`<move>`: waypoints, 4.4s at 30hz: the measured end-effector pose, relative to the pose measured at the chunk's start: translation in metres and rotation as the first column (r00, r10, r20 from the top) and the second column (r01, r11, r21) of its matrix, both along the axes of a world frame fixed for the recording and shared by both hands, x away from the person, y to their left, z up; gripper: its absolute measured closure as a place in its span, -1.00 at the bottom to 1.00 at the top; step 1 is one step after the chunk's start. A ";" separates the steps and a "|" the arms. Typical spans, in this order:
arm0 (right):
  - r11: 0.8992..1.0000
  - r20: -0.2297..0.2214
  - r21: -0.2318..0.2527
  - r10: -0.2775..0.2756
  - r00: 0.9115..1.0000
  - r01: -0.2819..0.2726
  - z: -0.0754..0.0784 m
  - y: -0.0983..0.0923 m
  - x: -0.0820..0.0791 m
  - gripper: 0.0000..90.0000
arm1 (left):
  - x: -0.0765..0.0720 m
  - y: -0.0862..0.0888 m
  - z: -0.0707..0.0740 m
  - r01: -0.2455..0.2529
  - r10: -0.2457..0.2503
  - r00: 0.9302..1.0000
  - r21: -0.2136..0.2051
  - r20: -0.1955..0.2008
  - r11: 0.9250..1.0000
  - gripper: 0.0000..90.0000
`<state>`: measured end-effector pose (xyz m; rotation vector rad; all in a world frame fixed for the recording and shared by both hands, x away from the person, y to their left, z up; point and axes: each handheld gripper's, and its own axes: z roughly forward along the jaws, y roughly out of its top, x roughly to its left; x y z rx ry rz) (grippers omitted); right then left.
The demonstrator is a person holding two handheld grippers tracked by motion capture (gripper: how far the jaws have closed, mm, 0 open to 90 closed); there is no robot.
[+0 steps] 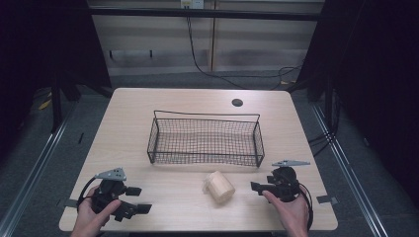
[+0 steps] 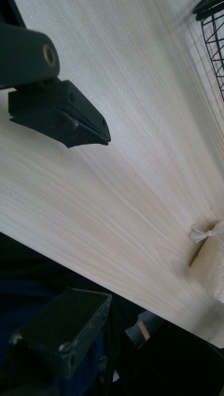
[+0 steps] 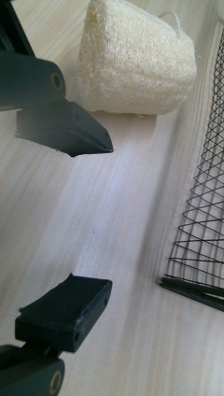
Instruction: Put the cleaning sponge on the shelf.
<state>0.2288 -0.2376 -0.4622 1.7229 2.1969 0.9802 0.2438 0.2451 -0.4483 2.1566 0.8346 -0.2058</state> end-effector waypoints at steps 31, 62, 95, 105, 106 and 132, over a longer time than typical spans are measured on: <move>0.969 -0.166 0.150 0.220 0.961 -0.196 0.032 0.017 0.002 -0.35 | 0.003 -0.004 0.001 0.015 -0.015 1.000 -0.003 0.002 1.000 -0.58; 0.937 -0.359 0.063 0.342 0.869 -0.343 0.054 0.083 0.043 -0.55 | 0.003 -0.005 0.001 0.018 -0.018 1.000 -0.007 -0.002 1.000 -0.58; 0.922 -0.548 -0.034 0.305 0.779 -0.385 0.026 0.124 0.085 -0.46 | 0.004 -0.004 0.001 0.018 -0.018 1.000 -0.007 -0.003 1.000 -0.58; 0.914 -0.590 -0.057 0.294 0.752 -0.402 0.014 0.133 0.089 -0.46 | 0.004 -0.004 0.002 0.013 -0.013 1.000 -0.010 0.000 1.000 -0.58; 0.913 -0.591 -0.060 0.293 0.752 -0.403 0.013 0.133 0.089 -0.46 | 0.004 -0.004 0.002 0.013 -0.013 1.000 -0.010 0.000 1.000 -0.58; 0.880 -0.605 -0.128 0.296 0.739 -0.457 0.014 0.147 0.087 -0.42 | 0.003 -0.004 0.002 0.020 -0.020 1.000 -0.009 0.001 1.000 -0.58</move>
